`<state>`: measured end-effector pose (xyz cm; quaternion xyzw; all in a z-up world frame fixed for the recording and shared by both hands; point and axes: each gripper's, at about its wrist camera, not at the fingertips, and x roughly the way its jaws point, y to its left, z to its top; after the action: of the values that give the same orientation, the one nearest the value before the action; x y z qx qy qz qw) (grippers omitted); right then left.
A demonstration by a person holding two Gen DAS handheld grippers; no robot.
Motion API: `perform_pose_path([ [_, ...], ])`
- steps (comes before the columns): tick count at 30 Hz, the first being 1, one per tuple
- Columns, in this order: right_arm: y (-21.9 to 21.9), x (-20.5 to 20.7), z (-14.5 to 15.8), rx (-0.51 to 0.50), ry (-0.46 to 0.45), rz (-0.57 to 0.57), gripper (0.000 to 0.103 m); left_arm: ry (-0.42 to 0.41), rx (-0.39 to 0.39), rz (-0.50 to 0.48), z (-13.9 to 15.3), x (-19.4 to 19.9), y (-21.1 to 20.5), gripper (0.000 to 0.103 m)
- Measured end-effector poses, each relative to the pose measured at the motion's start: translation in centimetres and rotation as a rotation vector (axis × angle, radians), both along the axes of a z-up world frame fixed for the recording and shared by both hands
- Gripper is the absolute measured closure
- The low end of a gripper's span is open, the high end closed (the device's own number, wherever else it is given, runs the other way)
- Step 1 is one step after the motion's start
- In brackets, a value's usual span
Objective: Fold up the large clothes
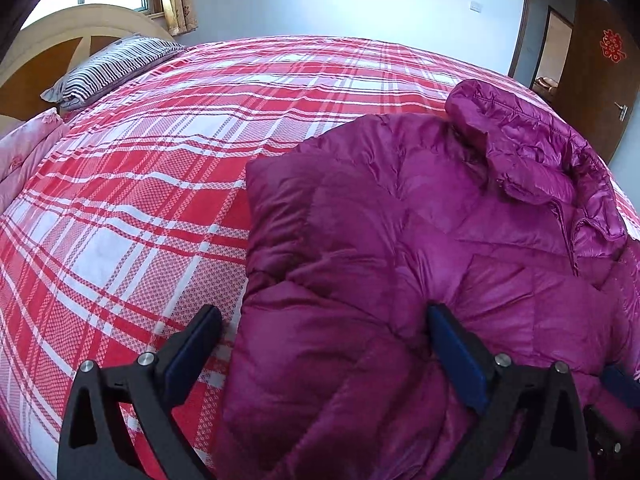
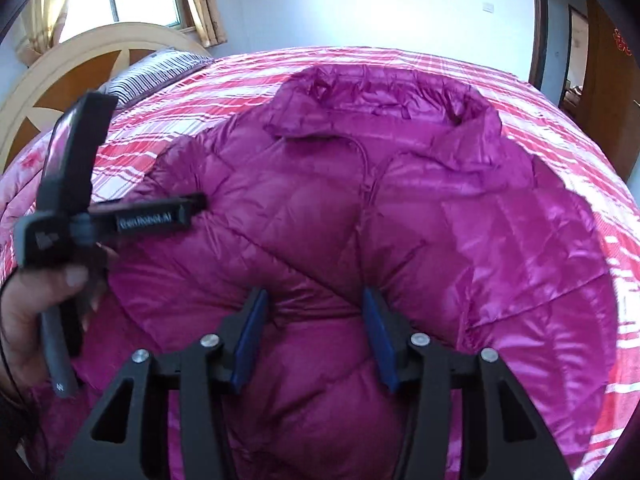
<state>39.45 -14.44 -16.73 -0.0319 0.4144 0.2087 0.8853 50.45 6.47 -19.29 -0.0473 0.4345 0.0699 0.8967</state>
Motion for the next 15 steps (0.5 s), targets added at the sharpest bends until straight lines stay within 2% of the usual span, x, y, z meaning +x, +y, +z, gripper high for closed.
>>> perform_pose_path([
  [4,0.4,-0.2,-0.2,-0.023,-0.012,-0.005,0.052,-0.003,0.039,0.000,0.3,-0.1,-0.5,0.001],
  [9,0.3,-0.4,-0.3,-0.021,-0.025,-0.007,0.052,-0.059,0.184,-0.027,3.0,-1.7,-2.1,0.001],
  [11,0.2,-0.3,-0.3,-0.022,-0.027,-0.008,0.052,-0.107,0.178,-0.048,4.6,-2.6,-2.5,0.001],
  [15,0.1,-0.3,-0.3,-0.015,-0.027,-0.008,0.052,-0.162,0.118,-0.101,6.9,-3.6,-3.6,0.001],
])
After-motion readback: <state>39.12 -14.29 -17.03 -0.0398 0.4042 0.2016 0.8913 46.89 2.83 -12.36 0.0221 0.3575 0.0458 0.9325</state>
